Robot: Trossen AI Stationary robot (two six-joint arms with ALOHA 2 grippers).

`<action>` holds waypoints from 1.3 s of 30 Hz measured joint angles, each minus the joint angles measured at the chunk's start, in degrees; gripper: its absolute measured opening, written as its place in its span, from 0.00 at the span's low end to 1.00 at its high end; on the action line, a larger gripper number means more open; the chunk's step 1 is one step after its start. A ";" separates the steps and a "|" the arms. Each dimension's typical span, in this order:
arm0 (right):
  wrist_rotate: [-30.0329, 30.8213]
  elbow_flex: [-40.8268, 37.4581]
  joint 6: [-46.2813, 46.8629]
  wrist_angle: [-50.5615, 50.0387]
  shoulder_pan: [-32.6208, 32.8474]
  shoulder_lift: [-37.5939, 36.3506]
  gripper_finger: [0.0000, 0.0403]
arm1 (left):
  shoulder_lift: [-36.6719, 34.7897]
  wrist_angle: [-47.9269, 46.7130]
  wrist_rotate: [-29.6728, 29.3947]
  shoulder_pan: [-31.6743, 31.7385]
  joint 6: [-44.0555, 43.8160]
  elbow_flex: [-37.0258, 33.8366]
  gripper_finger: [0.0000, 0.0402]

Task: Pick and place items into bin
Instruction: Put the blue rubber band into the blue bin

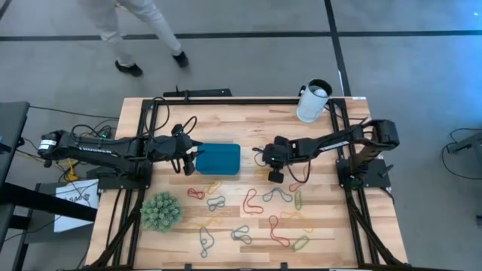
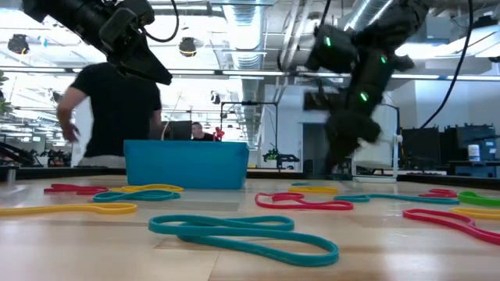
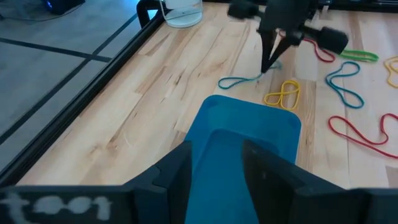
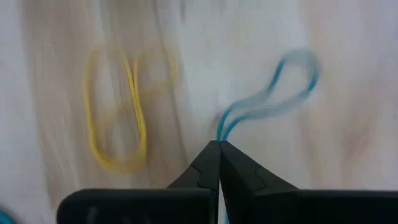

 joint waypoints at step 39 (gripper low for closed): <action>3.78 38.95 -2.65 -4.19 1.79 25.85 0.00 | -7.30 -3.73 -16.46 -0.07 -10.41 0.07 0.32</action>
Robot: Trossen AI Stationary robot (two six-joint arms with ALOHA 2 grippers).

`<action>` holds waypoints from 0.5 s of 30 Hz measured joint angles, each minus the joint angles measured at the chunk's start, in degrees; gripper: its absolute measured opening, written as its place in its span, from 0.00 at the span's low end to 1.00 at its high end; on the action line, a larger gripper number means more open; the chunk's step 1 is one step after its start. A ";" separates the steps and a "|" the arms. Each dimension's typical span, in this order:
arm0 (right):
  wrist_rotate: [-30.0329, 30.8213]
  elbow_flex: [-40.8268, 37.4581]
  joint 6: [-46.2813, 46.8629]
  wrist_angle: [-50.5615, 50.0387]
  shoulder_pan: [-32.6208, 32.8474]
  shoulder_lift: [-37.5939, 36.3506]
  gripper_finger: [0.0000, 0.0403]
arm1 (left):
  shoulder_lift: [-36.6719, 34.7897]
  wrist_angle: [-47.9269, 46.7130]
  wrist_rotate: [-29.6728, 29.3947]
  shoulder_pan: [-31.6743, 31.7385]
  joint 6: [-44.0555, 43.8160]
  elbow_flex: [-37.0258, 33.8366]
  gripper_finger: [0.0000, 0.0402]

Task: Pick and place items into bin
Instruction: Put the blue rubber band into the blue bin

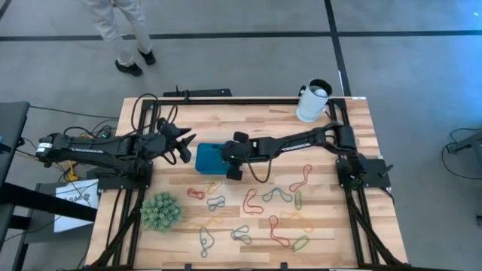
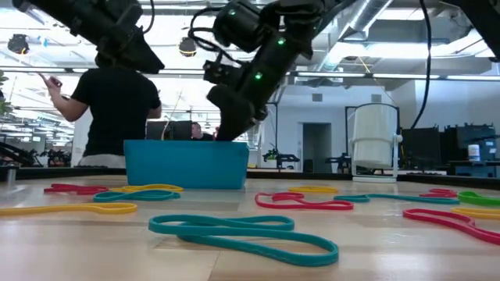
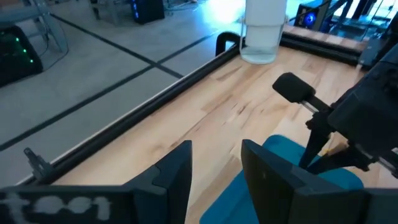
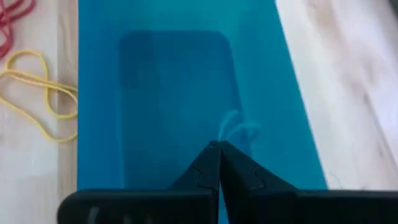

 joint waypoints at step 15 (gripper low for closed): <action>-0.83 0.89 -2.33 -8.21 0.06 0.07 0.07 | 0.00 -1.45 0.02 0.00 -1.01 0.00 0.32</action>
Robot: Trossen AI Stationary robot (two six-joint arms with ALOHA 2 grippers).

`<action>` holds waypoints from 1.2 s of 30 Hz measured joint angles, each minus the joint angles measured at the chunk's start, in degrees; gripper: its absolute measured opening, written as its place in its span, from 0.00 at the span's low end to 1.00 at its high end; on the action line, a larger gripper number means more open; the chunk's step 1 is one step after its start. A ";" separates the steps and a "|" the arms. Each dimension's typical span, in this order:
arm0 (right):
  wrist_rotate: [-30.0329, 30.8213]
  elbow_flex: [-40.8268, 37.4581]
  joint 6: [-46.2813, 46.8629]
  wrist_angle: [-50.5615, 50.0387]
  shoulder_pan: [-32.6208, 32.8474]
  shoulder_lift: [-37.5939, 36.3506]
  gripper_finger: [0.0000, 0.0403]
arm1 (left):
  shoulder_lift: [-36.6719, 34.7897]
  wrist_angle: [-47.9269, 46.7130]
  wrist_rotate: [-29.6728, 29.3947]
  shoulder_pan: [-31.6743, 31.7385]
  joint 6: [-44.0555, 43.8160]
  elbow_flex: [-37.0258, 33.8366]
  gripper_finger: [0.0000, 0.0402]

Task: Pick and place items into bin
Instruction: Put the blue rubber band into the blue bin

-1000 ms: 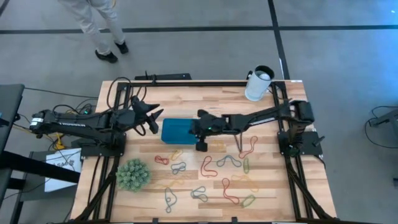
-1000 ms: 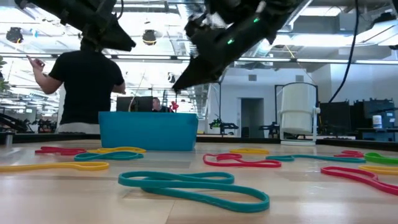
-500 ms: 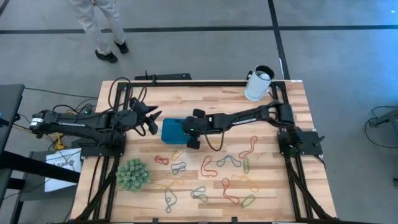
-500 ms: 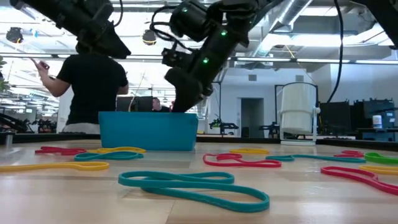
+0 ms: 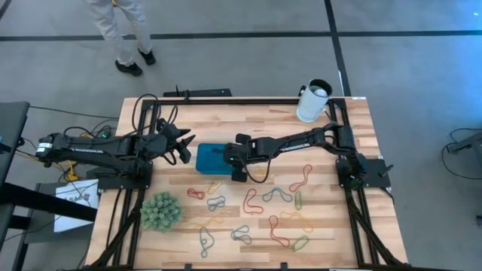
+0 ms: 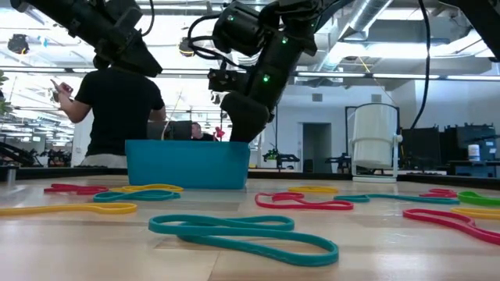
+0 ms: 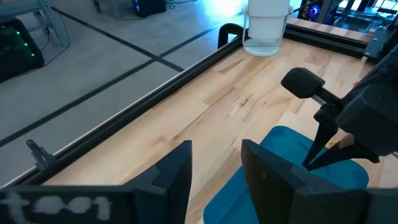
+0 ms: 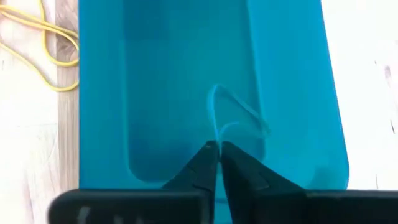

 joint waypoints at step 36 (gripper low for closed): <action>-2.44 -14.12 13.76 -32.54 15.69 -40.32 0.25 | 0.01 4.47 21.70 -8.03 1.13 -0.04 0.32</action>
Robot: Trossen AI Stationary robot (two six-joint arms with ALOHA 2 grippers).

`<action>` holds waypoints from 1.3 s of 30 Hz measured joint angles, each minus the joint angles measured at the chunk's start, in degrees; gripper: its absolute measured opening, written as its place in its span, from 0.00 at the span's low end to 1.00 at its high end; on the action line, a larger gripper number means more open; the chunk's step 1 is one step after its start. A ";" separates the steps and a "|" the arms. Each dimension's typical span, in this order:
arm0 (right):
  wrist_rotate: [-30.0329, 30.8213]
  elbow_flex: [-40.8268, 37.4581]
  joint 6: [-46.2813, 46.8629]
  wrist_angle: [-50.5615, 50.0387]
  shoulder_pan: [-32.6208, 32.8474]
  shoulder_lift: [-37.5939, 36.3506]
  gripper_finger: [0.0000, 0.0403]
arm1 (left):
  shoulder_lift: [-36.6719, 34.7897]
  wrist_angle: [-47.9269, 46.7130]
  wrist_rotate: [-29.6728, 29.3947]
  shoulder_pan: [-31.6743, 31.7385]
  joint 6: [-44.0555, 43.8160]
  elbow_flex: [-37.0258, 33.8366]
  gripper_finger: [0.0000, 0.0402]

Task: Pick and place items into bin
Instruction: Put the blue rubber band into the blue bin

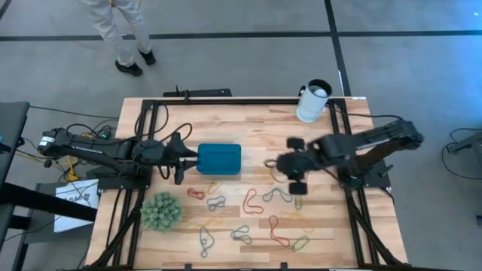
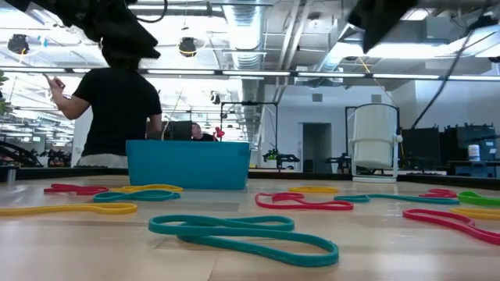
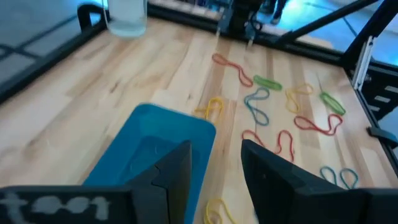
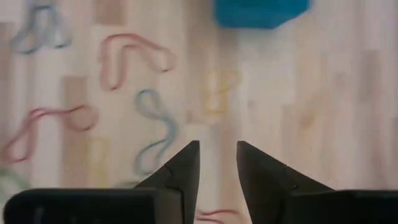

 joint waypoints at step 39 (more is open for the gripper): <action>5.26 -35.56 23.26 50.23 6.94 14.35 0.20 | 0.04 -0.54 -8.45 -6.83 3.07 -0.02 0.32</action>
